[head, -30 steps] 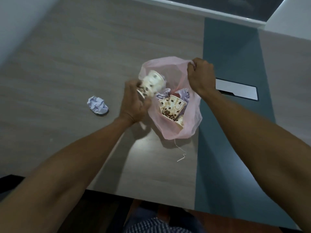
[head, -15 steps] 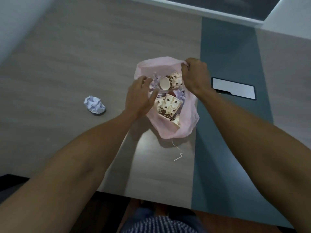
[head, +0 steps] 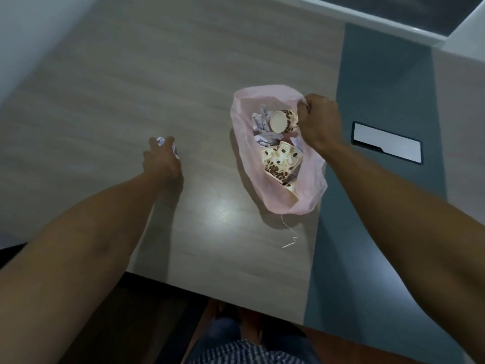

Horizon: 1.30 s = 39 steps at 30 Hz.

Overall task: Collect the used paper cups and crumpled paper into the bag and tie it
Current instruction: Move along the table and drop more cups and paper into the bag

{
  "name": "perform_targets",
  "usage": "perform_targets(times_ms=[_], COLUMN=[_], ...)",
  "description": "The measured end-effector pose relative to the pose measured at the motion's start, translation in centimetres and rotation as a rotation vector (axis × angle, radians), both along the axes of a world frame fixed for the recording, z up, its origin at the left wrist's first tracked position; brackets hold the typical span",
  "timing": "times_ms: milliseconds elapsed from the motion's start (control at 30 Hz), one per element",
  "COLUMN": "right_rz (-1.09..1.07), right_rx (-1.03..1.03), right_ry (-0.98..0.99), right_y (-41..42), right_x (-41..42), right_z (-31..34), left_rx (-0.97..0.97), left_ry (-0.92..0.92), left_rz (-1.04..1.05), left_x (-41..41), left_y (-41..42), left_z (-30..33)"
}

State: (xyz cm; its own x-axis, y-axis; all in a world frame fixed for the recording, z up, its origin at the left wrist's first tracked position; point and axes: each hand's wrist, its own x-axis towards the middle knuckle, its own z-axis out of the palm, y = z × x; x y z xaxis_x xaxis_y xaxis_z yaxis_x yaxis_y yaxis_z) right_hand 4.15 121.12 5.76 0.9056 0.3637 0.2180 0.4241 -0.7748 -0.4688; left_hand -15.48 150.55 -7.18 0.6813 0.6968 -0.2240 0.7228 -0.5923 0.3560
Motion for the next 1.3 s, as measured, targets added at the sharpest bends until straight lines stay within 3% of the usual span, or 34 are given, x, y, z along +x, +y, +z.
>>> perform_targets(times_ms=[133,233,400,533,633,700,800,867,933,1033,1133,1300], right_rz=[-0.018,-0.038,-0.116,-0.100,-0.096,-0.090,-0.059,-0.074,-0.109,-0.136,-0.200,-0.236], right_rx=[0.010,0.012,0.024,0.021,0.034,0.022,-0.030,-0.105,-0.151,-0.196,-0.262,-0.239], right_ry=[-0.002,-0.020,-0.012,0.066,0.102,0.145,0.217,0.236,0.283,0.420,0.542,0.392], right_y=[-0.6,-1.1,-2.6,-4.9,-6.7,-7.8,-9.0,-9.6,-10.0,-10.4,-10.6,-11.0], right_x=[0.2,0.2,0.9,1.7,1.9,1.8,1.8,1.9,1.7,1.0,0.3,-0.5], right_z=[0.8,1.8,3.5,3.8,3.8,3.7,2.8,2.0,1.6,1.0,0.0,-0.6], left_rx=[-0.011,-0.113,-0.250,-0.344,-0.068,0.110,0.190,0.065,-0.223,-0.541,-0.399,-0.073], left_ry=[-0.387,-0.685,-0.767,-0.601,-0.528,-0.655,-0.755,-0.608,-0.444,-0.331,-0.345,-0.339], left_rz=[-0.093,-0.315,-0.571,-0.713,-0.786,-0.719,-0.420,-0.193,-0.007,0.074,-0.025,-0.118], left_x=[1.4,3.4,7.2,10.1,11.3,11.4,11.6,12.1,12.5,12.6,12.6,11.7], left_y=[-2.6,-7.0,-14.9,-19.3,-20.0,-19.2,-17.0,-15.3,-14.0,-12.9,-13.0,-13.3], left_z=[2.0,5.1,8.5,9.5,8.5,7.8,7.4,7.2,7.1,6.5,5.9,7.2])
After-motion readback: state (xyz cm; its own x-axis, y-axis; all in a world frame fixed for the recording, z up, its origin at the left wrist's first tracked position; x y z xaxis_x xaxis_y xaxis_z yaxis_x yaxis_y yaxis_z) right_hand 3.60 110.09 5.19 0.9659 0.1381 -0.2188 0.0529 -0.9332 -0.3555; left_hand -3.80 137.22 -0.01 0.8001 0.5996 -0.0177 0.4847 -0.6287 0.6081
